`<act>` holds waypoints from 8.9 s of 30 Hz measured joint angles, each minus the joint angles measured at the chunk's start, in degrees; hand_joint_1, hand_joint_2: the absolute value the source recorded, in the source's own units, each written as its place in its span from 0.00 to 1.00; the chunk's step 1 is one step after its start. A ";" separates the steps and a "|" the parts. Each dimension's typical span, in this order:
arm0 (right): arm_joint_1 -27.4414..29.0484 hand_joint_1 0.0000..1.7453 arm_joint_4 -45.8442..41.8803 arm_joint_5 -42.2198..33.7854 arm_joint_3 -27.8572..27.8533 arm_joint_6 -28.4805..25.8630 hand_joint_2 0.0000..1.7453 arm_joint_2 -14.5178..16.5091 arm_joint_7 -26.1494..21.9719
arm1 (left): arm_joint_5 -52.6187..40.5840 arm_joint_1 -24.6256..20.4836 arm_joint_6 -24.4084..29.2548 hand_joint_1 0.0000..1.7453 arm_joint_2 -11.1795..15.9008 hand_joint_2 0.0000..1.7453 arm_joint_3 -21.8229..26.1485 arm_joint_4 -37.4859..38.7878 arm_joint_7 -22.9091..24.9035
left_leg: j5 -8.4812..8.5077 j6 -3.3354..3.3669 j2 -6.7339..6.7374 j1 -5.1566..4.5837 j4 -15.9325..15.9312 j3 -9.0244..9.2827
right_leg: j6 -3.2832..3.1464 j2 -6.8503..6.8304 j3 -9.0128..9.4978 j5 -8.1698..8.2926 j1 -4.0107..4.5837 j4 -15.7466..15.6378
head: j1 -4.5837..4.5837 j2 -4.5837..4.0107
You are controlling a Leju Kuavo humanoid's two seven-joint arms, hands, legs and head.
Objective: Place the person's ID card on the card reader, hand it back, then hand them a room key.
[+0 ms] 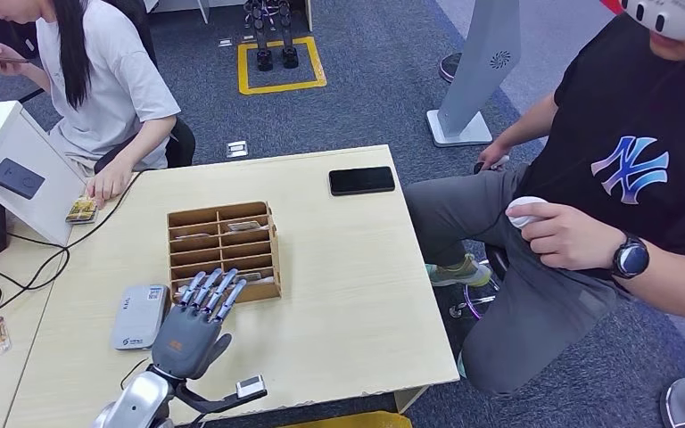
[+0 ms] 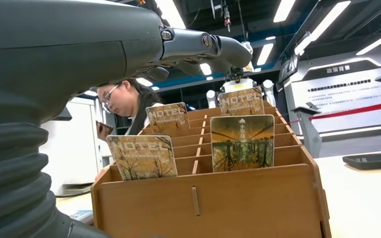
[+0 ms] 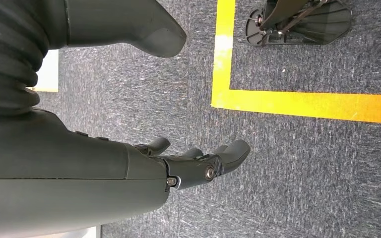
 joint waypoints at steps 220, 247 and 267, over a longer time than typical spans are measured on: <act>-0.36 0.00 0.00 4.13 0.00 -0.09 1.00 0.77 -0.98 | 6.57 -0.15 -4.91 1.00 -8.65 1.00 17.18 4.49 -7.20 | 0.00 0.00 -0.01 0.00 0.03 -0.01 | 0.00 -0.01 0.02 0.00 0.00 0.00 | 0.01 0.00; -0.52 0.00 0.00 5.01 0.00 0.00 1.00 0.79 -1.81 | 24.59 -4.36 -17.25 1.00 -1.75 1.00 17.46 -9.11 -15.23 | 0.04 -0.01 -0.01 0.03 0.04 -0.01 | 0.00 -0.02 0.03 0.03 0.03 0.03 | 0.02 0.00; -0.53 0.00 0.00 5.39 0.01 0.63 1.00 0.77 -1.86 | 40.70 -25.18 -33.66 1.00 11.34 1.00 20.38 -22.65 -12.24 | 0.26 -0.08 -0.05 0.12 0.08 -0.15 | -0.08 -0.03 -0.11 0.20 0.13 0.08 | 0.01 0.00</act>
